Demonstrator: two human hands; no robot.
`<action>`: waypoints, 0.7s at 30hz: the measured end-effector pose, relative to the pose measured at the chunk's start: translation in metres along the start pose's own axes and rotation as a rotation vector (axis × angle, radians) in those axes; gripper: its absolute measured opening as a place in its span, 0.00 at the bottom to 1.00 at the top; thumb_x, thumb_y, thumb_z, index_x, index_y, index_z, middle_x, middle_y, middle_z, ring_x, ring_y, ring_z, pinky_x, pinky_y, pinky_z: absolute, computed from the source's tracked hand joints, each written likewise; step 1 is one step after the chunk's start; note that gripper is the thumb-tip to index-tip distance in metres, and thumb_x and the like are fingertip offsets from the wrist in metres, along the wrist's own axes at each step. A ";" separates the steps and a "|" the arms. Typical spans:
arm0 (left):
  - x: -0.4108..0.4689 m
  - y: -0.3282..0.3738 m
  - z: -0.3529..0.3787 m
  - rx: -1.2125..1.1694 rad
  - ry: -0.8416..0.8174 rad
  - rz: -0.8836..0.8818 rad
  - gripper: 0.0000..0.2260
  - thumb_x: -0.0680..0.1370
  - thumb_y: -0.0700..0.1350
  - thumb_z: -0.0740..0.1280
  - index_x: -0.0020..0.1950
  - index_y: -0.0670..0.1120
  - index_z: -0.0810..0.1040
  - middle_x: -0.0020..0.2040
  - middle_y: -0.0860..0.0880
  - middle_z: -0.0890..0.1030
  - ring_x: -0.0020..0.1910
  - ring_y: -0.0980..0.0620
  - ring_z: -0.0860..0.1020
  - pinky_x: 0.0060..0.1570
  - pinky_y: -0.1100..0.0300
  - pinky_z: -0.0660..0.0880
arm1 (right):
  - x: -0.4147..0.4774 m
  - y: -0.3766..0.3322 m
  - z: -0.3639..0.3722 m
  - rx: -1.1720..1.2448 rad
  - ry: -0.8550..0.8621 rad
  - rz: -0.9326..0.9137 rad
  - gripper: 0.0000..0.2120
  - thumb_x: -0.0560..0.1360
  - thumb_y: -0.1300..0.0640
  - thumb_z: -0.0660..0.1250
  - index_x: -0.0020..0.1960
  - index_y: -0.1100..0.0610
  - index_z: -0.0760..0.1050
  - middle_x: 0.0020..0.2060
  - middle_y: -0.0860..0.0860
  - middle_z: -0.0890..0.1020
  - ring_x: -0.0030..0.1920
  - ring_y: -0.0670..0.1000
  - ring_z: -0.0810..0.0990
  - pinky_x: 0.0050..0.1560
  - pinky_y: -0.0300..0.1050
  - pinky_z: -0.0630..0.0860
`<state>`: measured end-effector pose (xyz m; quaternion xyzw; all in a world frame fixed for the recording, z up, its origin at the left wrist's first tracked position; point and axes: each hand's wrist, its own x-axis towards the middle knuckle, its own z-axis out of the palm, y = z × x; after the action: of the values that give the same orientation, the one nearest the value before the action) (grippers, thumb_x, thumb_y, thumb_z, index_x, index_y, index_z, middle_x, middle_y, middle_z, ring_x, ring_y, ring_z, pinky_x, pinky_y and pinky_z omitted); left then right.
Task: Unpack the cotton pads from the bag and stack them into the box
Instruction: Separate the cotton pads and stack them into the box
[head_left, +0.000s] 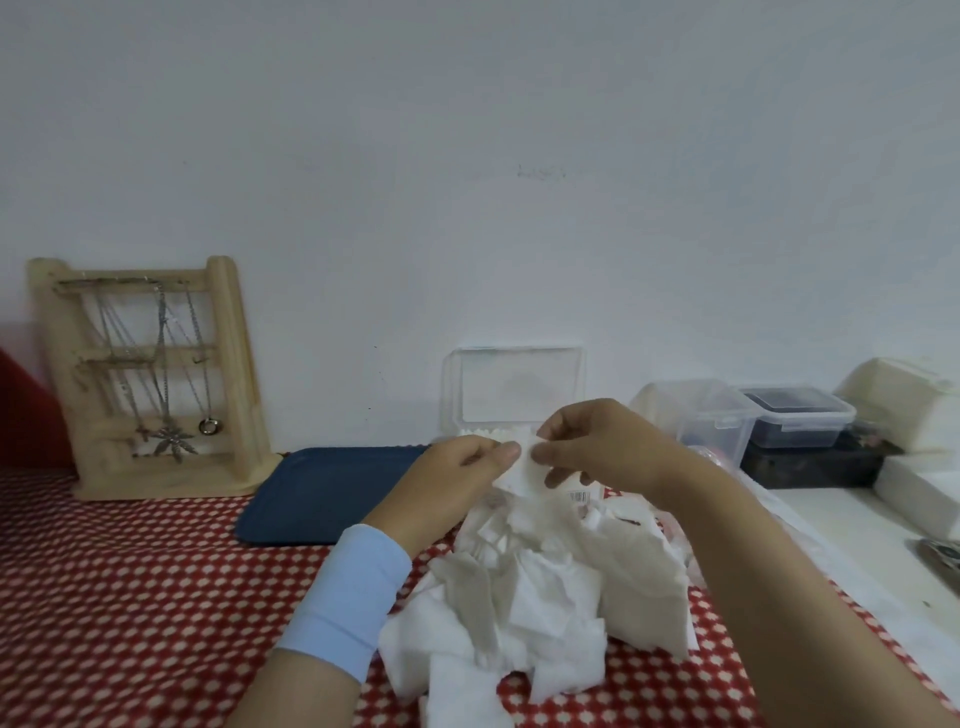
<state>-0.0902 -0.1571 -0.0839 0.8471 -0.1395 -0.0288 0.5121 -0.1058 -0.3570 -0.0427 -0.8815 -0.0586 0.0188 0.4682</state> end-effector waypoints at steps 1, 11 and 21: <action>0.000 0.002 0.000 -0.053 -0.004 0.007 0.17 0.78 0.60 0.67 0.55 0.49 0.84 0.49 0.53 0.86 0.48 0.57 0.83 0.52 0.59 0.78 | -0.002 -0.001 0.000 0.035 -0.014 -0.021 0.05 0.76 0.56 0.73 0.47 0.57 0.80 0.35 0.50 0.86 0.36 0.45 0.85 0.34 0.38 0.72; -0.003 -0.012 -0.012 -0.470 0.133 -0.140 0.04 0.80 0.38 0.69 0.52 0.39 0.83 0.47 0.44 0.88 0.40 0.49 0.87 0.37 0.59 0.81 | 0.010 0.015 0.017 -0.414 0.020 -0.017 0.05 0.72 0.55 0.76 0.46 0.47 0.83 0.44 0.43 0.86 0.39 0.45 0.85 0.41 0.38 0.80; -0.001 -0.019 -0.011 -0.471 0.180 -0.164 0.03 0.80 0.38 0.70 0.51 0.41 0.83 0.42 0.47 0.86 0.36 0.50 0.85 0.31 0.64 0.78 | 0.005 0.009 0.022 -0.580 -0.108 -0.030 0.22 0.67 0.52 0.81 0.59 0.46 0.83 0.40 0.42 0.76 0.40 0.43 0.76 0.45 0.35 0.74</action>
<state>-0.0849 -0.1395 -0.0959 0.7122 -0.0135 -0.0265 0.7014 -0.1016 -0.3432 -0.0624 -0.9752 -0.0995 0.0411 0.1932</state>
